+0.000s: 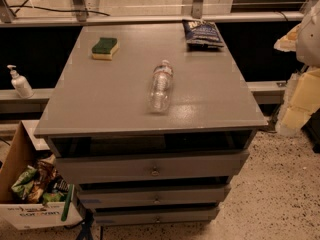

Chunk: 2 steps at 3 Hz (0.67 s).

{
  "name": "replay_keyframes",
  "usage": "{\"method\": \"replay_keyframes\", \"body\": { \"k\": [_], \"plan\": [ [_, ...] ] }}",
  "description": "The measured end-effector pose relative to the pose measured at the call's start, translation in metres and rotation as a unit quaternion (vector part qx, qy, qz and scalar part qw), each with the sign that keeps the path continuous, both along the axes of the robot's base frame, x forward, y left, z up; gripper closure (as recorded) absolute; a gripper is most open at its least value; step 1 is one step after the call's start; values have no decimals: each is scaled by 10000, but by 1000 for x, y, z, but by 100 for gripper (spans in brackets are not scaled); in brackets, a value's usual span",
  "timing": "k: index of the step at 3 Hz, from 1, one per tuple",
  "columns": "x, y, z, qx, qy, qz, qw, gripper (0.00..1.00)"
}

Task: Place water bottle upright

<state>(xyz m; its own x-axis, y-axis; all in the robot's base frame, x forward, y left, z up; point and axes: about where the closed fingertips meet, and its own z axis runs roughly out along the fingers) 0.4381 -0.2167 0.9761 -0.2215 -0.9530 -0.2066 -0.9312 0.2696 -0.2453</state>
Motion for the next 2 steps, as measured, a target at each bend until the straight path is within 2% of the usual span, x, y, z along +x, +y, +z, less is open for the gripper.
{"method": "replay_keyframes", "body": {
  "k": [1, 2],
  "plan": [
    [0, 0, 0, 0, -1, 0, 10000, 0],
    [23, 12, 2, -17, -104, 316, 9994, 0]
  ]
}}
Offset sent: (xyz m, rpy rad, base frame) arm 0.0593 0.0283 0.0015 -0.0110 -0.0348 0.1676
